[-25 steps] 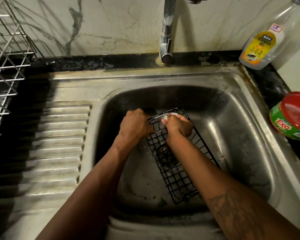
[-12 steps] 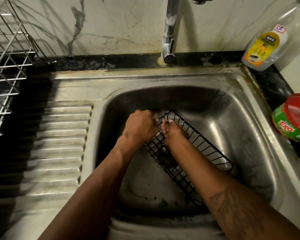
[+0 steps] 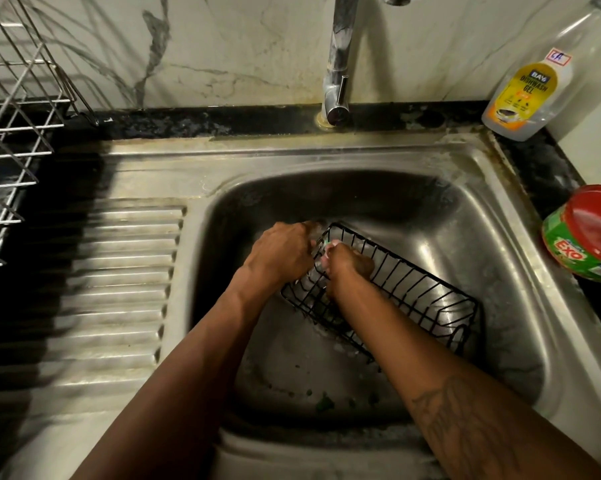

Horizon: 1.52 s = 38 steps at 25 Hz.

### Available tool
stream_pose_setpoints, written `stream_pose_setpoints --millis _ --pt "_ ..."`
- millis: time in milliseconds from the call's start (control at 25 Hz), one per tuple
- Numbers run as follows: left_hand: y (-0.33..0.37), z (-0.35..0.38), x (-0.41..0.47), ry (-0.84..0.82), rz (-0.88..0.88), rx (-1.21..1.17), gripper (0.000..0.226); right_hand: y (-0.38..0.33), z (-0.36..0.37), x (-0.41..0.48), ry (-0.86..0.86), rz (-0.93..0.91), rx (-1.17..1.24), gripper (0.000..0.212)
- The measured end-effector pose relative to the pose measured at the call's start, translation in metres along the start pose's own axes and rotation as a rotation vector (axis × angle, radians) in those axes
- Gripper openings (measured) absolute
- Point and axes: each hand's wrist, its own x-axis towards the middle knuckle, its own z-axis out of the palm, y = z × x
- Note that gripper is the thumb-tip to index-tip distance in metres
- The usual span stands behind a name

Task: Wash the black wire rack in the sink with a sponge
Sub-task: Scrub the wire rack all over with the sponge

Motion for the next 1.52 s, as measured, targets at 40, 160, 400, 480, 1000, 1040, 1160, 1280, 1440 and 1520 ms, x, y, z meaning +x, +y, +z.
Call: stream_pose_setpoints --millis 40,160,400,480,1000,1040,1160,1280,1440,1520 --pt "-0.001 0.0 0.001 -0.014 -0.001 0.004 0.042 -0.001 -0.001 0.001 -0.017 -0.005 -0.046 0.003" --pt "-0.002 0.0 0.001 -0.009 -0.019 0.018 0.035 -0.01 -0.001 0.007 -0.238 -0.138 -0.297 0.01" --pt "-0.004 -0.002 0.01 -0.103 -0.383 -0.162 0.003 -0.01 -0.022 0.019 -0.23 -0.91 -1.174 0.011" --pt "-0.011 -0.001 0.013 -0.234 -0.513 -0.292 0.008 -0.005 -0.023 0.026 -0.309 -1.089 -1.365 0.007" --pt "-0.007 -0.004 0.006 -0.285 -0.543 -0.367 0.014 -0.003 -0.007 0.002 -0.479 -1.062 -1.311 0.028" --pt "-0.007 -0.004 0.006 -0.245 -0.539 -0.395 0.013 -0.004 -0.008 0.001 -0.489 -1.051 -1.361 0.024" --pt "-0.007 -0.004 0.005 -0.197 -0.553 -0.356 0.021 -0.007 -0.019 0.0 -0.736 -0.815 -1.471 0.014" --pt "-0.007 -0.005 0.005 -0.175 -0.543 -0.36 0.035 -0.005 -0.025 -0.001 -0.834 -0.738 -1.527 0.023" --pt "-0.004 -0.009 0.005 -0.192 -0.57 -0.369 0.049 -0.01 -0.017 0.008 -0.492 -1.042 -1.197 0.02" --pt "-0.005 -0.009 0.009 -0.209 -0.59 -0.383 0.048 -0.01 -0.015 0.016 -0.396 -1.125 -1.226 0.018"
